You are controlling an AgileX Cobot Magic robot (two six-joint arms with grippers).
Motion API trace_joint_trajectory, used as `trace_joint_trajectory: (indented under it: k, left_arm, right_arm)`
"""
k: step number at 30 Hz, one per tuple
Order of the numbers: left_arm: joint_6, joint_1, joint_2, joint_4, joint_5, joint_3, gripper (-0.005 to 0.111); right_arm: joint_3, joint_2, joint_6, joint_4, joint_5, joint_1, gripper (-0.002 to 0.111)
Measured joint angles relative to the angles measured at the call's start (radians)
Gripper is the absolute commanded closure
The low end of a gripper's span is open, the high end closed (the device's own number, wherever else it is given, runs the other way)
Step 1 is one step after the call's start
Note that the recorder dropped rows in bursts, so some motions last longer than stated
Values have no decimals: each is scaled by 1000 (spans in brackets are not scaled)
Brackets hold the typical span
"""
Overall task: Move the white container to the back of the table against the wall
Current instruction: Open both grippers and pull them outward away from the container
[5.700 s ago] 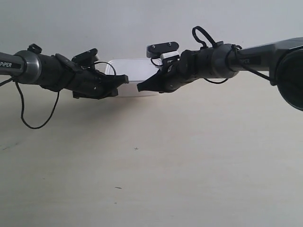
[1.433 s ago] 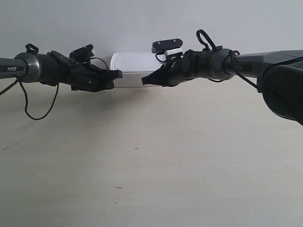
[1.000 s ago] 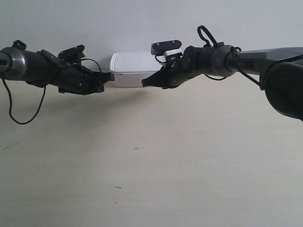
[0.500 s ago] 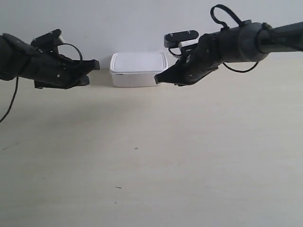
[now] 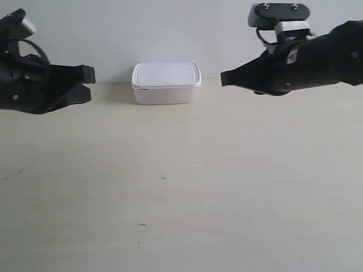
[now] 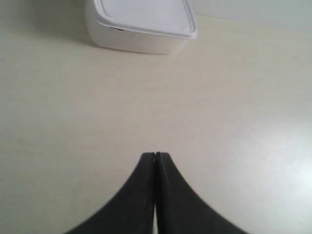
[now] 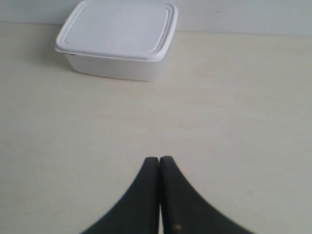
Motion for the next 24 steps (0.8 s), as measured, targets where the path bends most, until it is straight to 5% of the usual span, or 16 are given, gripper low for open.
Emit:
trace_joint_trajectory:
  k: [13, 24]
  left_arm:
    - [1, -2, -813, 60, 210, 405, 107]
    - [-40, -2, -947, -47, 311, 561, 107]
  right_arm:
    - [547, -786, 17, 69, 23, 0, 108]
    - [698, -1234, 197, 102, 121, 0, 108]
